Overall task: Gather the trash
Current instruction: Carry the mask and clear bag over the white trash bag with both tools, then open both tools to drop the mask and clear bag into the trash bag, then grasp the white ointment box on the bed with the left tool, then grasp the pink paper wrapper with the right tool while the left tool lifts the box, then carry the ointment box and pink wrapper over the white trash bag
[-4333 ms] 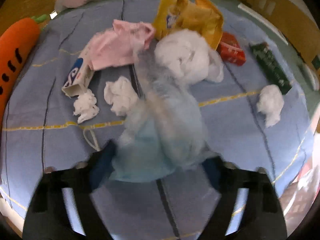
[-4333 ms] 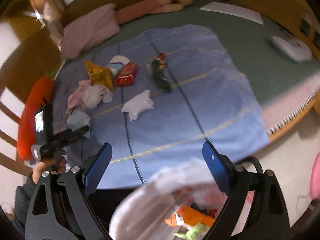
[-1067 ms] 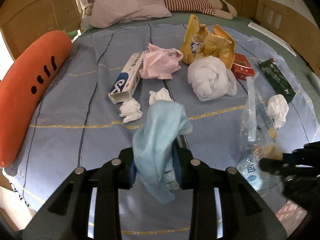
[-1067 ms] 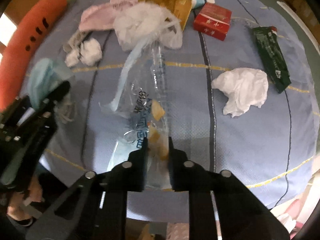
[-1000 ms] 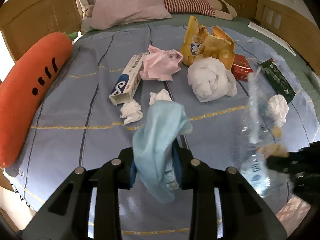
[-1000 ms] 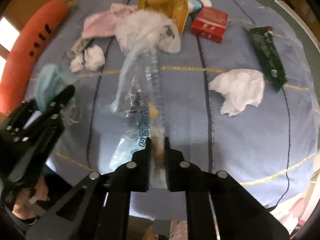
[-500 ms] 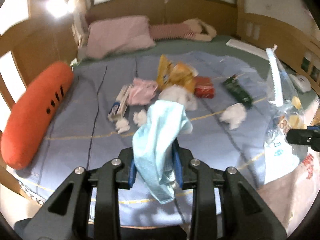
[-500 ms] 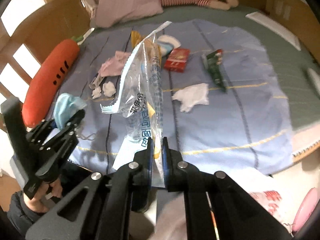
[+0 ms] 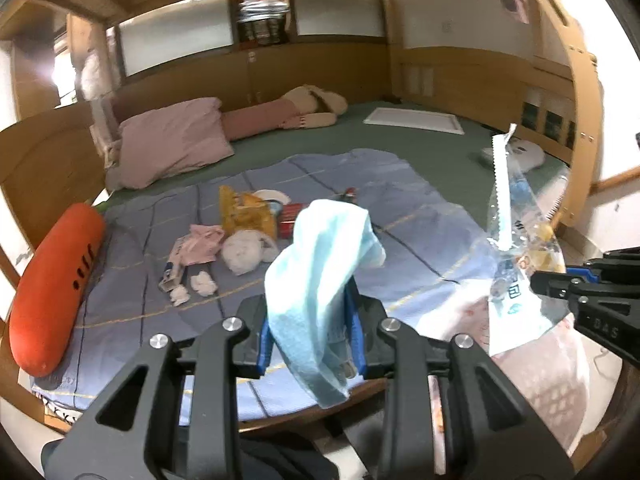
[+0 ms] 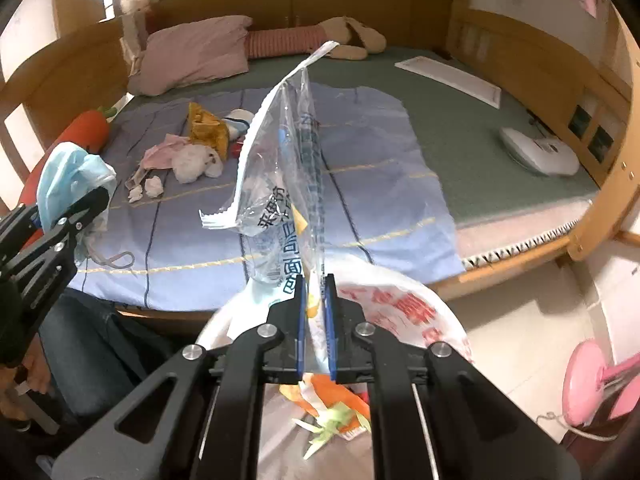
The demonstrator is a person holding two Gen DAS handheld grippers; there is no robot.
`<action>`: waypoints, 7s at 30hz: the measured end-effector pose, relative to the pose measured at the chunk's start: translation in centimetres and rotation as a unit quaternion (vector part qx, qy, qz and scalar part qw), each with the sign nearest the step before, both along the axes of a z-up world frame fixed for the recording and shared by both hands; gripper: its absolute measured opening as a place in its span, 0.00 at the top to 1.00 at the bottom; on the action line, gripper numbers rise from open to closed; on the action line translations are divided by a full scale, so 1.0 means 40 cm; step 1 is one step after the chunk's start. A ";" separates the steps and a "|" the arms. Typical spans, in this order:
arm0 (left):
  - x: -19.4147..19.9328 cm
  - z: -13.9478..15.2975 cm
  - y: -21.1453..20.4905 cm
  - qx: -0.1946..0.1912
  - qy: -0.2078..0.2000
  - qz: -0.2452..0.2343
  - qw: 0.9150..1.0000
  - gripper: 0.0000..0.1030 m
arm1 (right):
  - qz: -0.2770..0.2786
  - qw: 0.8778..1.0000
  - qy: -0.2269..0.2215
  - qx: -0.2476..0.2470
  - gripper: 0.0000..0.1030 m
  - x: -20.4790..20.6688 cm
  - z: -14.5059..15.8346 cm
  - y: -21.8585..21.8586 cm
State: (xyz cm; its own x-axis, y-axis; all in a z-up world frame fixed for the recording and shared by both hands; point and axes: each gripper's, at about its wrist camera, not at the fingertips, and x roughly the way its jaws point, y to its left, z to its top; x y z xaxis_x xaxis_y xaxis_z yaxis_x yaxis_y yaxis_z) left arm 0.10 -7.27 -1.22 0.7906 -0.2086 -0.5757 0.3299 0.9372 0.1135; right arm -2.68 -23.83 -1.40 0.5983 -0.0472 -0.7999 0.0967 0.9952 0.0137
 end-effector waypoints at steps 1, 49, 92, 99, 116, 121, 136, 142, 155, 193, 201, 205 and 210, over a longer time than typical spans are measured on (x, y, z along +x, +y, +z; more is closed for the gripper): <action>-0.008 0.001 -0.011 0.000 0.001 -0.005 1.000 0.70 | -0.004 1.000 -0.001 0.002 0.91 -0.012 -0.001 -0.012; -0.158 -0.112 -0.261 0.005 0.115 -0.226 0.967 0.16 | -0.170 0.980 -0.031 0.098 0.36 -0.241 -0.064 -0.338; 0.883 -0.435 0.567 -0.086 0.240 0.141 0.957 0.31 | -0.001 0.985 0.149 0.089 0.33 0.697 -0.272 0.190; 0.842 -0.366 0.630 -0.125 0.236 0.178 0.947 0.68 | 0.053 0.980 0.131 0.140 0.33 0.807 -0.266 0.321; 0.699 -0.212 0.748 -0.104 0.148 0.271 0.945 0.68 | 0.075 0.965 0.199 0.153 0.38 1.064 -0.437 0.642; 0.692 -0.201 0.728 -0.057 0.122 0.287 0.948 0.68 | 0.125 0.973 0.166 0.098 0.66 1.017 -0.390 0.699; 0.627 -0.164 0.581 -0.016 0.079 0.210 0.974 0.68 | 0.171 0.980 0.096 0.036 0.67 0.734 -0.168 0.549; 0.558 -0.157 0.452 0.003 0.064 0.138 0.988 0.68 | 0.118 0.986 0.113 0.037 0.67 0.593 -0.167 0.423; 0.472 -0.210 0.330 0.049 0.072 0.076 0.993 0.68 | 0.064 0.990 0.101 0.071 0.67 0.469 -0.180 0.303; 0.089 -0.059 0.071 0.037 0.047 0.007 0.998 0.68 | -0.001 0.999 -0.024 0.045 0.67 0.108 0.000 0.020; -0.006 -0.077 -0.069 0.055 0.054 -0.059 0.995 0.68 | -0.037 0.998 0.001 0.053 0.67 -0.020 -0.051 -0.095; -0.044 -0.085 -0.113 0.067 0.051 -0.078 0.993 0.68 | -0.044 0.997 0.015 0.066 0.67 -0.071 -0.098 -0.127; -0.066 -0.095 -0.142 0.076 0.055 -0.088 0.992 0.68 | -0.045 0.995 0.028 0.084 0.65 -0.100 -0.139 -0.146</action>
